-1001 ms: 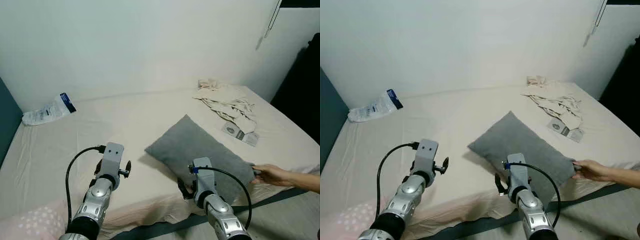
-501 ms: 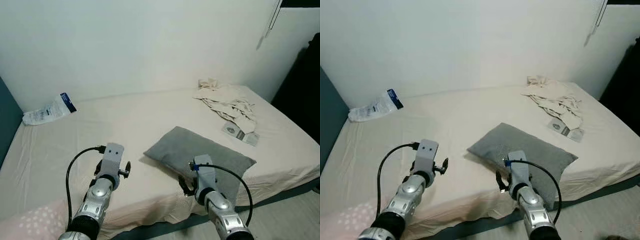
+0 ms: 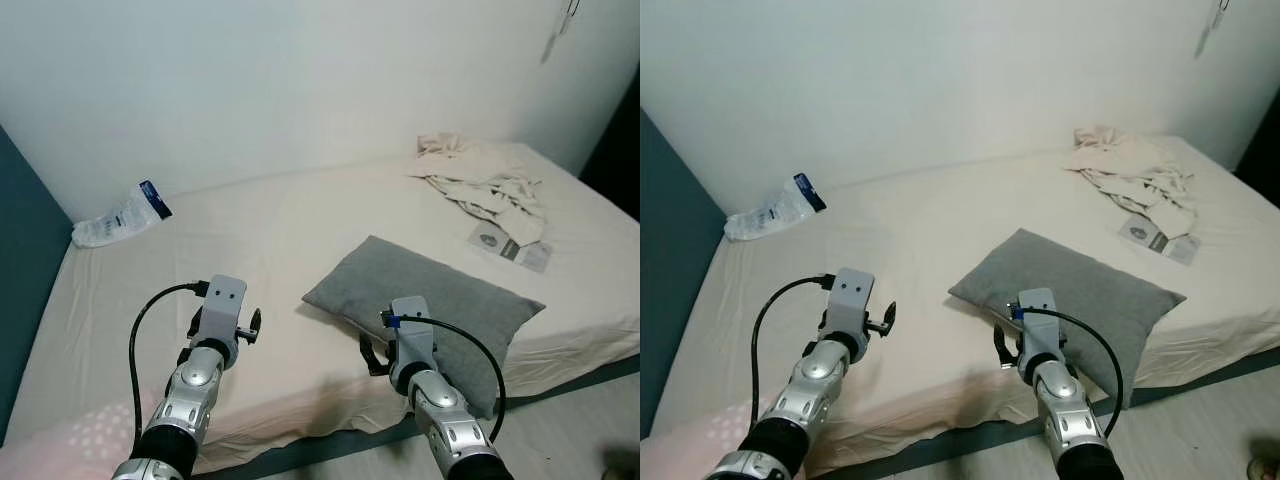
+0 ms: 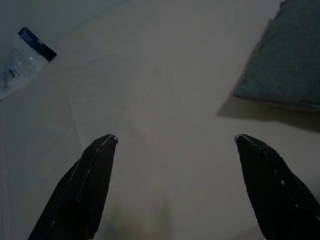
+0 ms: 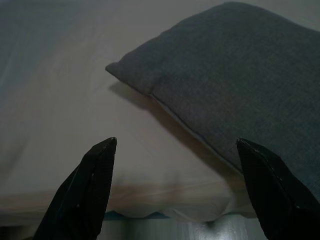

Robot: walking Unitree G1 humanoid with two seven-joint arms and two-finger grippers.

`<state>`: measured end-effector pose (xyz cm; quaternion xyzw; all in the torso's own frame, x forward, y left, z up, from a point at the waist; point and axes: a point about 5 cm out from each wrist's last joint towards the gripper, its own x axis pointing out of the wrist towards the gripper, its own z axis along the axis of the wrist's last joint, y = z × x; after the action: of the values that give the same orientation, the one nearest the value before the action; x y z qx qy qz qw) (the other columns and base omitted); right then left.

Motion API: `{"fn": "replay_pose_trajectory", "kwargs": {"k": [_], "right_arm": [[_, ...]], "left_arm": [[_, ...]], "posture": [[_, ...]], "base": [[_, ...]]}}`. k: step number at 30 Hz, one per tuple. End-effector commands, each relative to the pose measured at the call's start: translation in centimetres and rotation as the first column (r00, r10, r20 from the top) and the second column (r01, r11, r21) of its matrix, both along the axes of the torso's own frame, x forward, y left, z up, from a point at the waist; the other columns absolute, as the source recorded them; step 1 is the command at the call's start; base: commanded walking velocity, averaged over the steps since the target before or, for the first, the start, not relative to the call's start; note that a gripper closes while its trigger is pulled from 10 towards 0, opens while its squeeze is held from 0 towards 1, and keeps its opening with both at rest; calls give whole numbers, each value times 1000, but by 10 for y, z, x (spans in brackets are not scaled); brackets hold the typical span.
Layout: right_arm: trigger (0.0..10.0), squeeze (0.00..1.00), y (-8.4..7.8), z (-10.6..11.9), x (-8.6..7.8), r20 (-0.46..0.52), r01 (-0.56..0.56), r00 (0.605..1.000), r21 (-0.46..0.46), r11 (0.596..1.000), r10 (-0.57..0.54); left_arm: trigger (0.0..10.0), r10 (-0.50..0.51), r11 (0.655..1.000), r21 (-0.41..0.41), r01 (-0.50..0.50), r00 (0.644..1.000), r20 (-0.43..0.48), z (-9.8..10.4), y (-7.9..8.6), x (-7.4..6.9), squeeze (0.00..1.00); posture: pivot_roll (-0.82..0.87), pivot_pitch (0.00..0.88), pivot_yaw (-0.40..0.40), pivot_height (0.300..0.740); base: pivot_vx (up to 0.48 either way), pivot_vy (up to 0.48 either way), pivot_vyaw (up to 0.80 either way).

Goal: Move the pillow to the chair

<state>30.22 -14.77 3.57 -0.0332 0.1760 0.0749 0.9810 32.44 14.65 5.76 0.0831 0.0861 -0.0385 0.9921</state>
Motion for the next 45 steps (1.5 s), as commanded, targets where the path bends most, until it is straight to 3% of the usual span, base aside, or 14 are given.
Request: {"fn": "replay_pose_trajectory", "kwargs": {"k": [1,11,18,21,28,32,45], "right_arm": [[10000,0,3,0,-2,4,-5,1000,0,1000,5],[10000,0,1,0,-2,-1,-16,1000,-12,1000,16],[10000,0,7,-5,-4,-11,-8,1000,5,1000,8],[10000,0,12,-7,-6,-14,12,1000,46,999,-11],[10000,0,16,-17,-11,-55,-65,996,18,998,66],[10000,0,15,-17,-10,-63,-92,994,5,996,92],[10000,0,11,-16,-8,-60,-105,993,-2,994,105]], "left_arm": [[10000,-10,1000,10,10,1000,-13,-4,1,-3,0],[10000,-4,1000,4,4,1000,-10,-4,0,-5,0],[10000,2,1000,-7,-3,997,-79,-13,5,-7,0],[10000,12,1000,1,-12,996,-94,-17,10,-11,0],[10000,66,997,-25,-69,994,-87,-18,9,-16,0],[10000,111,992,-42,-115,989,-93,-20,14,-22,0],[10000,125,991,-37,-129,987,-103,-22,15,-26,0]], "posture": [[-76,142,100,740],[-77,142,81,740],[-54,97,75,740],[-28,86,51,740],[-8,91,-17,740],[-2,92,-70,740],[-19,86,-76,740]], "base": [[0,0,0],[0,0,0],[0,0,0],[0,0,0],[0,0,0],[0,-355,0],[0,-420,0]]}}
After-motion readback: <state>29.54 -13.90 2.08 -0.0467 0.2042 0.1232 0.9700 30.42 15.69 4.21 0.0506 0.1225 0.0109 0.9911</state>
